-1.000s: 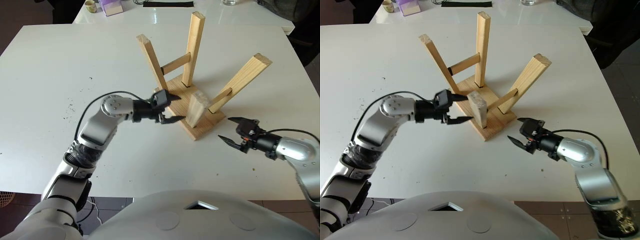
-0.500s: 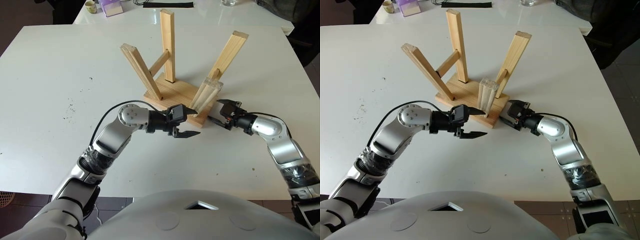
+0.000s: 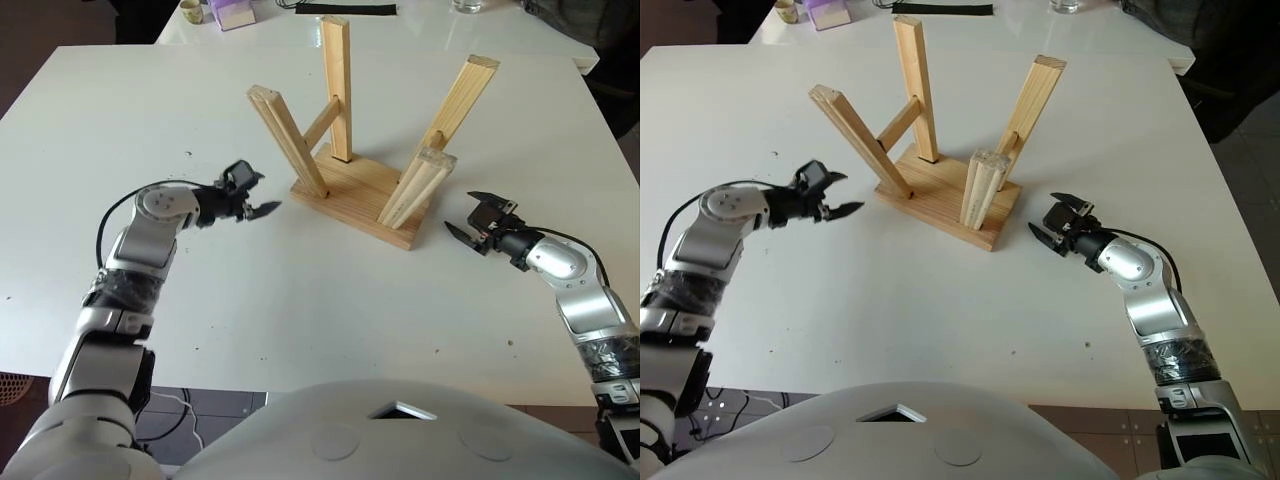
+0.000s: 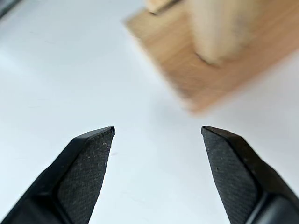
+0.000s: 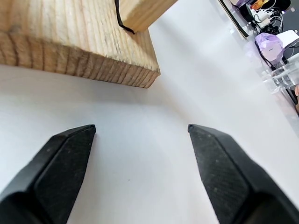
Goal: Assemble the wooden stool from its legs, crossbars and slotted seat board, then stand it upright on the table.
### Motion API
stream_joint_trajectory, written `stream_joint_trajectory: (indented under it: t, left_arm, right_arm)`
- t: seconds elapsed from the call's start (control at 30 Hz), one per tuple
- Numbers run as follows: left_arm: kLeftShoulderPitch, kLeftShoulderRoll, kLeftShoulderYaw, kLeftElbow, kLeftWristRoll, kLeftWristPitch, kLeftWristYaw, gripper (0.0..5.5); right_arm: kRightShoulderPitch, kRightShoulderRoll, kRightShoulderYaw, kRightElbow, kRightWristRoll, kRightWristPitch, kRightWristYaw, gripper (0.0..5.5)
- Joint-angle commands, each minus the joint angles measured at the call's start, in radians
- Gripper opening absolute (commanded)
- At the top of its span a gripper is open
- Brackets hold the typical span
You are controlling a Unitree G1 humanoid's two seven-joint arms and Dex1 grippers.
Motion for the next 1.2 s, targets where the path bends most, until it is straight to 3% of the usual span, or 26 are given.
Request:
stream_joint_trajectory:
  t: [0.03,0.17,0.3,0.4,0.53,0.83,1.07,1.2]
  left_arm:
    - [-0.13,-0.088,0.02,0.259,0.083,-0.128,0.181,3.44]
    - [-0.173,-0.121,-0.078,0.463,0.249,-0.328,0.297,3.44]
    - [-0.12,-0.143,-0.139,0.518,0.3,-0.429,0.235,3.44]
    - [-0.036,-0.141,-0.142,0.384,0.235,-0.414,0.111,3.44]
    - [0.099,-0.076,-0.134,0.018,0.114,-0.249,-0.027,3.44]
    - [0.398,0.102,-0.066,-0.481,0.011,0.015,-0.121,3.44]
    - [0.474,0.088,0.025,-0.562,-0.021,0.109,-0.043,3.44]
    - [0.548,0.104,0.045,-0.541,-0.005,0.051,-0.037,3.44]
  right_arm:
    - [0.004,0.047,0.047,-0.003,-0.02,0.047,0.007,3.69]
    - [0.014,0.109,0.055,-0.052,0.039,0.098,0.013,3.69]
    - [-0.013,0.151,0.039,-0.078,0.096,0.144,0.028,3.69]
    - [-0.038,0.18,0.03,-0.082,0.128,0.173,0.035,3.69]
    - [-0.037,0.193,0.016,-0.089,0.126,0.192,0.019,3.69]
    - [0.167,0.103,0.04,-0.34,0.148,0.256,0.095,3.69]
    - [0.276,0.008,-0.099,-0.463,0.196,0.296,0.133,3.69]
    - [0.355,-0.032,-0.15,-0.497,0.215,0.296,0.164,3.69]
